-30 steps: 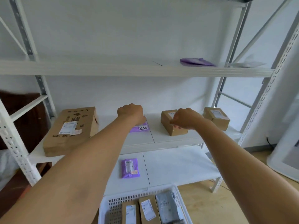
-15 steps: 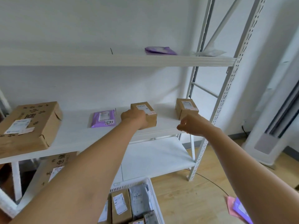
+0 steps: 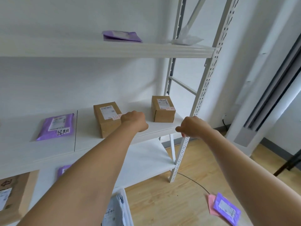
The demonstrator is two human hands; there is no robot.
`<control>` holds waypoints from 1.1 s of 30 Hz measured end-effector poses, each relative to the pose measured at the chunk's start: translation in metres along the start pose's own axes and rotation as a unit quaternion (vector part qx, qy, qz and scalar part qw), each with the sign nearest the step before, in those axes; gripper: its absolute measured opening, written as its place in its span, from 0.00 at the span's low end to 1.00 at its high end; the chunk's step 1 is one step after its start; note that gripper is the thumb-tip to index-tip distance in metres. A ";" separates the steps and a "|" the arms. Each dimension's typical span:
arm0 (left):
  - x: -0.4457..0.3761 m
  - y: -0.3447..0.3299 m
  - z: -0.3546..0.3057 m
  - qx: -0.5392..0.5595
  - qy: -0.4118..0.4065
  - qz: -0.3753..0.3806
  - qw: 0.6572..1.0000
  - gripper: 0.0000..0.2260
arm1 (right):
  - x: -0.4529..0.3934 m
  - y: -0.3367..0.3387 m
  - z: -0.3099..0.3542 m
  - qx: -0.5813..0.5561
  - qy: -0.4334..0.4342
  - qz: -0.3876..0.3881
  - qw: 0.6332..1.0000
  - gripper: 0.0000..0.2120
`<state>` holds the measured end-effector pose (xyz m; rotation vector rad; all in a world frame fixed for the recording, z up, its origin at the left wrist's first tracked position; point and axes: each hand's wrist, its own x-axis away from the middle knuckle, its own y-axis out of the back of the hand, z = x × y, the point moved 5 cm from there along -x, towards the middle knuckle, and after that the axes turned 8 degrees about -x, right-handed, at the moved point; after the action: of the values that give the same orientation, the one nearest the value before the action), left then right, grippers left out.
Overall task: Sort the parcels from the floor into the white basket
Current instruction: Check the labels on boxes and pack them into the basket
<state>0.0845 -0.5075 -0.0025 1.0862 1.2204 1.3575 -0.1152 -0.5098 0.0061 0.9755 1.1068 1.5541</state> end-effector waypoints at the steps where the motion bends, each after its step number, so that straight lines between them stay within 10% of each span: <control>1: -0.011 -0.001 -0.005 -0.002 0.001 0.004 1.000 0.07 | -0.010 0.002 -0.009 -0.002 -0.001 0.003 1.000 0.20; 33: -0.077 -0.066 -0.456 0.014 -0.022 0.125 0.992 0.06 | -0.025 0.018 -0.500 -0.020 -0.084 0.154 0.984 0.13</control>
<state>-0.3493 -0.6398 -0.1136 1.3161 1.1005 1.5004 -0.5854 -0.6338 -0.1132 1.2723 0.8323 1.6952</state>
